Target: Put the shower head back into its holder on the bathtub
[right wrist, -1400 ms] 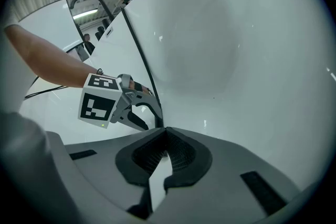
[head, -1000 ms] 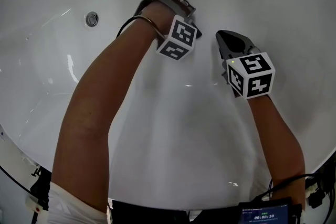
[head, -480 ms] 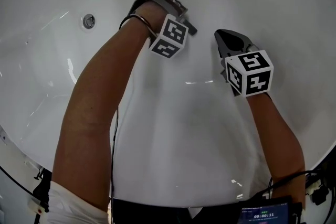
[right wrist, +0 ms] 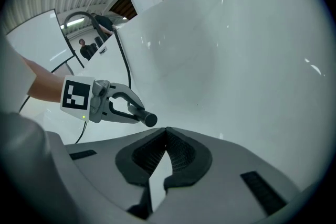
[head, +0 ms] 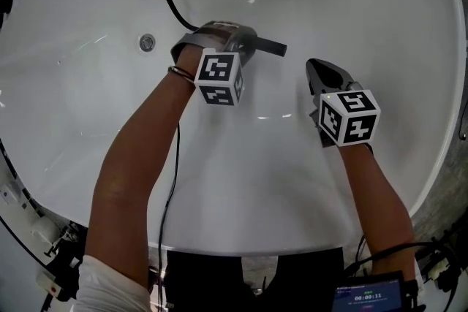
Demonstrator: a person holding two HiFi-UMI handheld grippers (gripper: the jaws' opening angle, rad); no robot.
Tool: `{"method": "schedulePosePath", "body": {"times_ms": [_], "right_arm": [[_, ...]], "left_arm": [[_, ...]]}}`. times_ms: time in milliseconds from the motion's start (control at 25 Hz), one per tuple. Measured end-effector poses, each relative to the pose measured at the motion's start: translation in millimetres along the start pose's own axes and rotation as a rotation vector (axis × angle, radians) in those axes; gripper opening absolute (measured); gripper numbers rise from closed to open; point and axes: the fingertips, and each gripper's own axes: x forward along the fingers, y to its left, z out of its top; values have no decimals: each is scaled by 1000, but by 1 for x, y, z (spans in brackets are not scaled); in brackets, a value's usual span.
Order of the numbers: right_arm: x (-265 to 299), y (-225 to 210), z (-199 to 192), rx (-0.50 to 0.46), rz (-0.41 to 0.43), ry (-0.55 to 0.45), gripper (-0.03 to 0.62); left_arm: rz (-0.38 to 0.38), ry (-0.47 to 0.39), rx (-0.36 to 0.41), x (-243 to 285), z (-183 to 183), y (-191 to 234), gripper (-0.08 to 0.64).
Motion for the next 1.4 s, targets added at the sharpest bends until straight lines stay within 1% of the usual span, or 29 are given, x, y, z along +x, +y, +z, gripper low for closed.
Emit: {"method": "schedulePosePath", "body": {"times_ms": [80, 200, 320, 440, 520, 680, 840, 1000, 1040, 1240, 1400], "right_arm": [[-18, 12, 14, 21, 6, -28, 9], [-52, 37, 36, 45, 20, -64, 9], [-89, 69, 57, 56, 37, -92, 9], [-119, 102, 82, 52, 66, -121, 9], [-138, 121, 96, 52, 84, -137, 9], [-170, 149, 126, 41, 114, -166, 9], [-217, 171, 155, 36, 129, -210, 9], [-262, 188, 191, 28, 141, -271, 9], [-270, 191, 198, 25, 142, -282, 9], [-298, 215, 225, -18, 149, -329, 9], [-315, 239, 257, -66, 170, -377, 9]], "left_arm": [[56, -43, -56, -37, 17, 13, 129], [162, -131, -152, -106, 49, 37, 129], [287, -238, -279, -185, 82, 60, 127], [420, -331, -396, -270, 107, 85, 127], [498, -380, -466, -325, 117, 98, 127], [662, -453, -570, -429, 124, 127, 127], [799, -519, -616, -524, 134, 146, 127], [902, -589, -722, -601, 140, 162, 127], [923, -596, -734, -617, 142, 167, 127], [1016, -638, -711, -682, 152, 191, 128], [1069, -695, -742, -719, 155, 204, 128]]}}
